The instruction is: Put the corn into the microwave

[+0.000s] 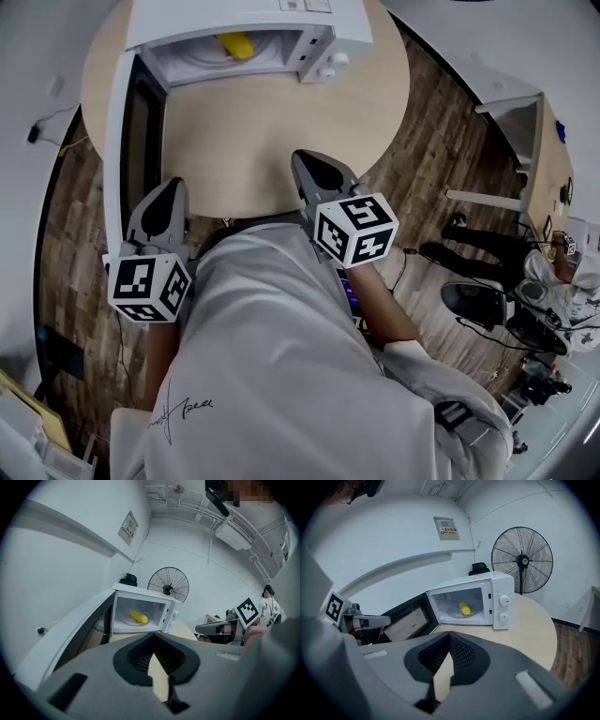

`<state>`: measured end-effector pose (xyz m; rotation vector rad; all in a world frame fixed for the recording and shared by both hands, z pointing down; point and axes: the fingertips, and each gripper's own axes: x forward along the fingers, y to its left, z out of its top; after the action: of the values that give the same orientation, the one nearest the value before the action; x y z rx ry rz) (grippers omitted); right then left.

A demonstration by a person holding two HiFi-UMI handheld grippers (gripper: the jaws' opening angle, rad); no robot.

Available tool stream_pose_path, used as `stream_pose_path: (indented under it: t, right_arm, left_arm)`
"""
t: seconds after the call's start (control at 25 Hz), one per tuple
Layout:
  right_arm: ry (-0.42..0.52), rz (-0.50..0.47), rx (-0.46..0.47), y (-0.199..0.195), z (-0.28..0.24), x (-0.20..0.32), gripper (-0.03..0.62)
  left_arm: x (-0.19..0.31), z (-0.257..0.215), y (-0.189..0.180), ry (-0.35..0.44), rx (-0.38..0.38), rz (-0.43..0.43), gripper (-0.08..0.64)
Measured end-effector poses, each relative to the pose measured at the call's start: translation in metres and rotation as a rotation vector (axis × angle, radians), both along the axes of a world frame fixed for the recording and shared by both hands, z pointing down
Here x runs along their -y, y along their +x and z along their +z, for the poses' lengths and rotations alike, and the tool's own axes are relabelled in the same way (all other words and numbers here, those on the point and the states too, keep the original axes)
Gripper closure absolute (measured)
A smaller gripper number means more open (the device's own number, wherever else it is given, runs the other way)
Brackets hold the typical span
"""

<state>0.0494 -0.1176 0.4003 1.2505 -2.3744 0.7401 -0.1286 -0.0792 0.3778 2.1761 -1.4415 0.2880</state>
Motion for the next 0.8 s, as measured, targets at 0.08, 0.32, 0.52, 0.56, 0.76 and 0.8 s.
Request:
stream_pose_path:
  t: [0.08,0.32,0.52,0.56,0.76,0.8]
  right_arm:
    - [0.000,-0.006,-0.005,0.002,-0.001,-0.003,0.581]
    - [-0.011,-0.028,0.021,0.004,-0.009,-0.010,0.581]
    - [-0.014,-0.056,0.022,0.008,-0.011,-0.008,0.581]
    - [-0.015,-0.070,0.020,0.006,-0.010,-0.009,0.581]
    - [-0.029,-0.108,-0.003,0.002,-0.006,-0.011,0.581]
    - [-0.031,-0.110,-0.006,0.003,-0.005,-0.011,0.580]
  left_arm:
    - [-0.001,0.004,-0.002,-0.013,0.005,-0.006,0.569]
    - [-0.004,0.008,-0.003,-0.034,0.010,-0.001,0.569]
    - [-0.004,0.015,0.000,-0.063,0.014,0.005,0.569]
    - [-0.004,0.016,0.000,-0.067,0.015,0.007,0.569]
    - [-0.002,0.018,0.004,-0.077,0.015,0.016,0.569]
    - [-0.002,0.019,0.005,-0.080,0.014,0.018,0.569]
